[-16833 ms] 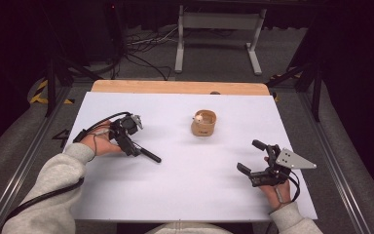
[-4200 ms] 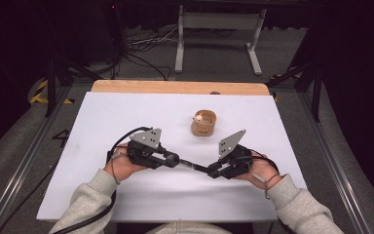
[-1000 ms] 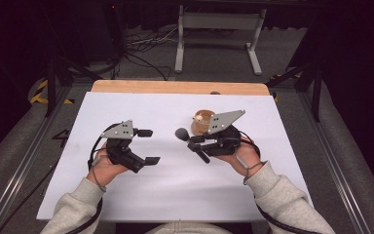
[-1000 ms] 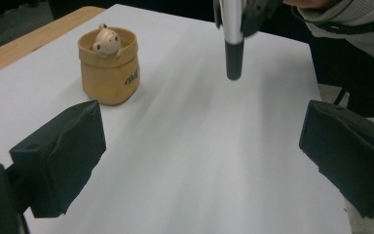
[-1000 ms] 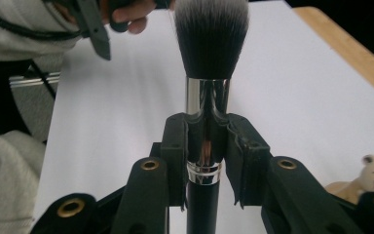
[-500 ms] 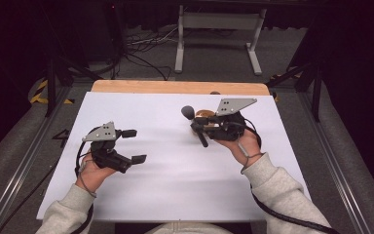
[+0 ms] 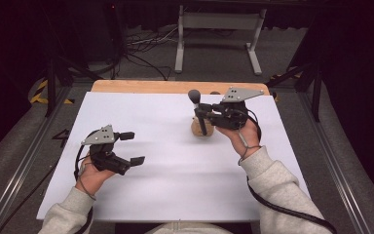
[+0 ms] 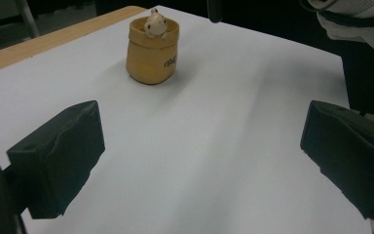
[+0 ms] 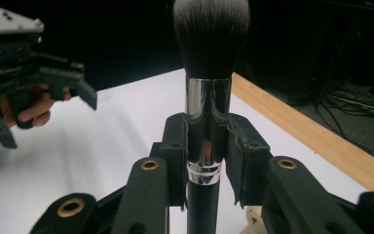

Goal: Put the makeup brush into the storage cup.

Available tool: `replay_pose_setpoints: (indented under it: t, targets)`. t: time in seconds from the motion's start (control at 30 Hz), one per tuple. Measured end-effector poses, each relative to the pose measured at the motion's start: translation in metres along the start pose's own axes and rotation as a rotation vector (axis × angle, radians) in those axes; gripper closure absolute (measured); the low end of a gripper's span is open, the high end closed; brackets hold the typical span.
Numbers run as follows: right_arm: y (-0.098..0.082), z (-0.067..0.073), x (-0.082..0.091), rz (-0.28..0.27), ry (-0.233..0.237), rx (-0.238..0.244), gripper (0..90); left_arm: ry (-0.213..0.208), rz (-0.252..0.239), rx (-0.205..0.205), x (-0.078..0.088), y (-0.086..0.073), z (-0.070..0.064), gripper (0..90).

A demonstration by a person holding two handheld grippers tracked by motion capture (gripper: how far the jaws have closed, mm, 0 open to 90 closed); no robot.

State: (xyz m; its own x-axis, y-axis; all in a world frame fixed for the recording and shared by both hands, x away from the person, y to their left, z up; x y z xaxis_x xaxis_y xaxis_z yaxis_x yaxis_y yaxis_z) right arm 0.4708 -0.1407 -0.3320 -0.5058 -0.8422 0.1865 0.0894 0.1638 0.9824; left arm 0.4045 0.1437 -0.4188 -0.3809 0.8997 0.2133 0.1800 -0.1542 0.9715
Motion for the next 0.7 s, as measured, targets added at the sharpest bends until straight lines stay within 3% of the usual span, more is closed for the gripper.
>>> replay_pose_setpoints:
  t: [0.3,0.53,0.7]
  targets:
    - [0.004,-0.017,-0.003,-0.048,-0.073,-0.036,71.4,0.01,0.001,0.002,-0.002,-0.004,0.002,2.4]
    - [0.008,-0.027,-0.004,-0.08,-0.132,-0.052,71.4,0.018,0.01,-0.02,-0.006,-0.005,0.004,2.4]
    - [0.01,-0.035,-0.006,-0.095,-0.176,-0.053,71.4,0.022,0.01,-0.005,-0.005,-0.006,0.004,2.3]
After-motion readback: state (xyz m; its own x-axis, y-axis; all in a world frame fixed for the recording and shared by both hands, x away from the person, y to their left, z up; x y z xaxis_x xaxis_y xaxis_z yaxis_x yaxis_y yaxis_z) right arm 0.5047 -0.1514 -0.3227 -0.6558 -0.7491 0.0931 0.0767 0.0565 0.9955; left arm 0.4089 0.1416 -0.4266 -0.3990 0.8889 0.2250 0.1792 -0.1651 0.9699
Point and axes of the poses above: each handheld gripper's, and its own axes: x roughly backward along the jaws, y roughly out of its top, z roughly to its left, the point moved 6 cm from there along -x, roughly forward along the jaws, and after that the axes turned 10 degrees about -z, right-handed, at the moved point
